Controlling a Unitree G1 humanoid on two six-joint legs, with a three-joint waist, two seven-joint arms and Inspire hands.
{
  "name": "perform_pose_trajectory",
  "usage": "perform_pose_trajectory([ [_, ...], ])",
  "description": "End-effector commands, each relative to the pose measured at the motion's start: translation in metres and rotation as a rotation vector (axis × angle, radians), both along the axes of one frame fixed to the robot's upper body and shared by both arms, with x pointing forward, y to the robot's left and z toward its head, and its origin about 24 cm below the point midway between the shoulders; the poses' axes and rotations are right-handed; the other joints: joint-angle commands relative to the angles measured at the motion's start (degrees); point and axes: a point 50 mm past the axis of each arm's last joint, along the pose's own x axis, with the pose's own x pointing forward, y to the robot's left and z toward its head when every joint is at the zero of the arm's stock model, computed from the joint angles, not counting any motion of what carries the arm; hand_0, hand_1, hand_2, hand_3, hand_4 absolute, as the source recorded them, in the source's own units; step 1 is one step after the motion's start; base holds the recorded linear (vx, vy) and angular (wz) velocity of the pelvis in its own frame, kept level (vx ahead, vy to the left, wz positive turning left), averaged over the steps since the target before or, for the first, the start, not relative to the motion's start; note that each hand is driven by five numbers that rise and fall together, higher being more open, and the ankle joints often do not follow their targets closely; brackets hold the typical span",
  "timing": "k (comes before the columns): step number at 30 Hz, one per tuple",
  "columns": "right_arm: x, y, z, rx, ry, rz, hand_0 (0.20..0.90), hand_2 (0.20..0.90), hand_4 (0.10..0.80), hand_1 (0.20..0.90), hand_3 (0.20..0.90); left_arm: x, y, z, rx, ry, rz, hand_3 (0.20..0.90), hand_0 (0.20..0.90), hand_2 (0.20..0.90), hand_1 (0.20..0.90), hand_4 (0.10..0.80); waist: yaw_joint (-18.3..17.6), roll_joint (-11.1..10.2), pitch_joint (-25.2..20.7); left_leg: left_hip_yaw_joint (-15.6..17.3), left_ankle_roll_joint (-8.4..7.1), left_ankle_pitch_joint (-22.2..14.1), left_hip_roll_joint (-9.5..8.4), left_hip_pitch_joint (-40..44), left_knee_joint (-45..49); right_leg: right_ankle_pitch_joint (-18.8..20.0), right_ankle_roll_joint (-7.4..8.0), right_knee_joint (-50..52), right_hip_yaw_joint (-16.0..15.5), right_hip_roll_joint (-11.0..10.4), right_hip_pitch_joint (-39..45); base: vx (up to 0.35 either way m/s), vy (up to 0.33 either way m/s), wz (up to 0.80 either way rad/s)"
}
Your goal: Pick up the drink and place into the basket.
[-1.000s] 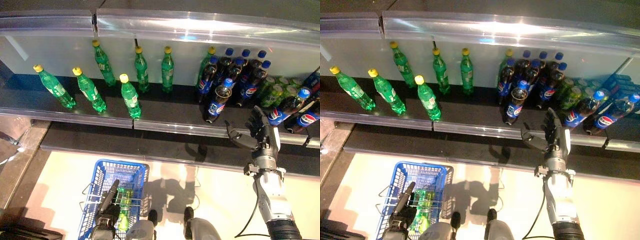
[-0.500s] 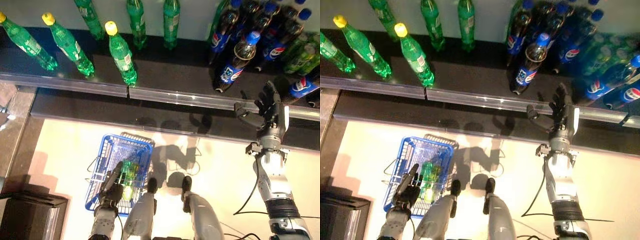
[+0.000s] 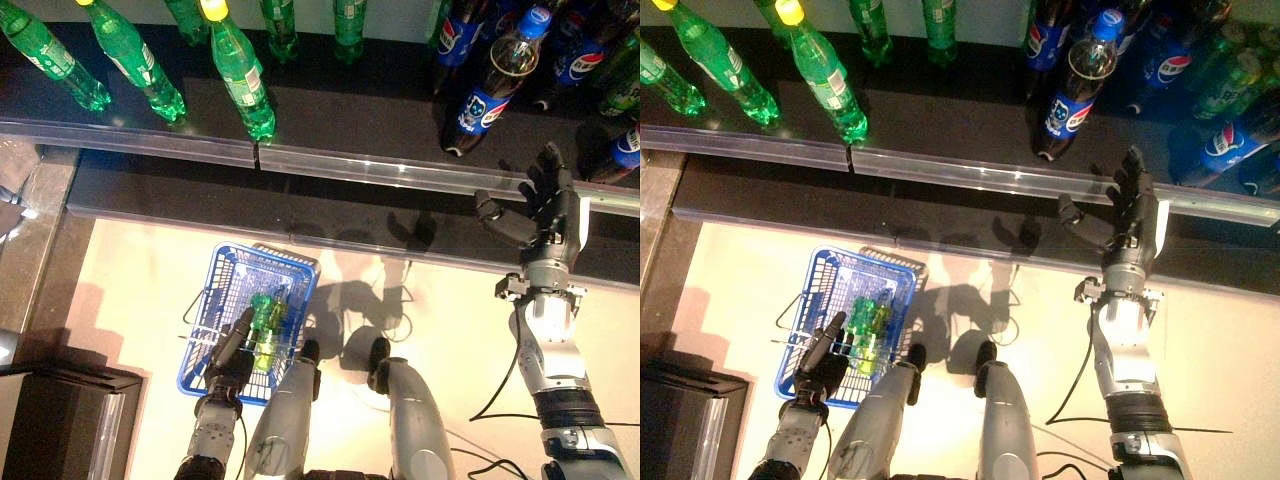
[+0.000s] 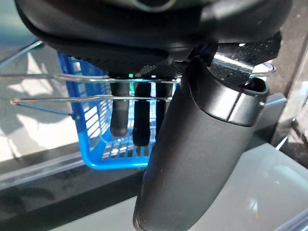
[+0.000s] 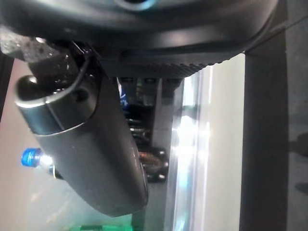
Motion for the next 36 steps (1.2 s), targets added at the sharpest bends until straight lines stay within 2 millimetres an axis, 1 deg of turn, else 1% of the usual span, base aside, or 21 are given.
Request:
perform_pose_trajectory([
  [1,-0.013,-0.008,0.099,-0.086,-0.432,-0.007,0.900,0.900,0.800,0.900,0.900,0.016,0.039,0.062,0.169,-0.384,0.055,0.200,0.300,0.300,0.300,0.100,0.29,1.36,-1.61,0.24,5.32,2.17,-3.27,-1.77,0.90,-2.15,-2.03,2.45,0.33,2.52,4.28,0.000,0.000,0.00],
  [7,-0.003,-0.019,0.119,-0.007,-0.448,0.028,0.900,0.900,0.800,0.900,0.900,0.018,0.039,0.063,0.162,-0.391,0.044,0.200,0.300,0.300,0.300,0.100,1.18,1.82,-1.17,0.16,5.34,3.25,-3.42,-2.35,-0.40,-1.60,-1.45,2.06,0.33,2.56,3.40,-0.003,0.005,0.00],
  [8,-0.003,-0.020,0.120,-0.006,-0.449,0.028,0.900,0.900,0.800,0.900,0.900,0.018,0.039,0.063,0.162,-0.392,0.044,0.200,0.300,0.300,0.300,0.100,1.21,1.84,-1.15,0.14,5.33,3.31,-3.42,-2.36,-0.48,-1.57,-1.44,1.99,0.32,2.57,3.40,0.000,0.000,0.00],
  [18,0.007,-0.024,0.154,-0.031,-0.469,-0.007,0.900,0.900,0.800,0.900,0.900,0.023,0.039,0.068,0.168,-0.404,0.013,0.200,0.300,0.300,0.300,0.100,3.56,2.31,-0.54,-1.29,4.78,5.79,-3.49,-4.04,-3.97,-0.93,-0.91,0.13,-1.03,2.99,2.05,0.001,-0.003,0.03],
  [22,0.010,-0.024,0.162,-0.027,-0.488,-0.047,0.900,0.900,0.800,0.900,0.900,0.026,0.038,0.074,0.183,-0.429,-0.004,0.200,0.300,0.300,0.300,0.100,4.55,1.66,-0.53,-1.78,4.74,7.27,-3.35,-6.04,-6.02,-0.38,-0.62,-0.74,-1.66,3.70,-0.06,-0.020,-0.041,0.10],
  [27,0.010,-0.026,0.170,-0.017,-0.517,-0.092,0.900,0.900,0.800,0.900,0.900,0.030,0.041,0.080,0.200,-0.455,-0.017,0.200,0.300,0.300,0.300,0.100,5.25,1.00,-0.53,-2.07,4.99,8.02,-3.20,-7.93,-7.53,0.16,-0.12,-1.43,-2.31,4.35,-2.15,-0.028,-0.044,0.06],
  [31,0.012,-0.031,0.172,0.028,-0.524,-0.114,0.900,0.900,0.800,0.900,0.900,0.032,0.044,0.085,0.214,-0.460,-0.021,0.200,0.300,0.300,0.300,0.100,5.60,0.44,-0.53,-2.28,5.15,8.11,-3.15,-8.31,-8.39,0.60,0.34,-2.13,-2.59,4.63,-2.73,0.000,-0.027,0.06],
  [36,0.012,-0.041,0.178,0.045,-0.527,-0.127,0.900,0.900,0.800,0.900,0.900,0.034,0.051,0.087,0.218,-0.467,-0.022,0.200,0.300,0.300,0.300,0.100,5.82,0.19,-0.53,-2.58,5.15,8.20,-3.30,-8.60,-8.87,1.05,0.62,-2.92,-2.83,4.60,-2.92,0.002,-0.002,0.01],
])
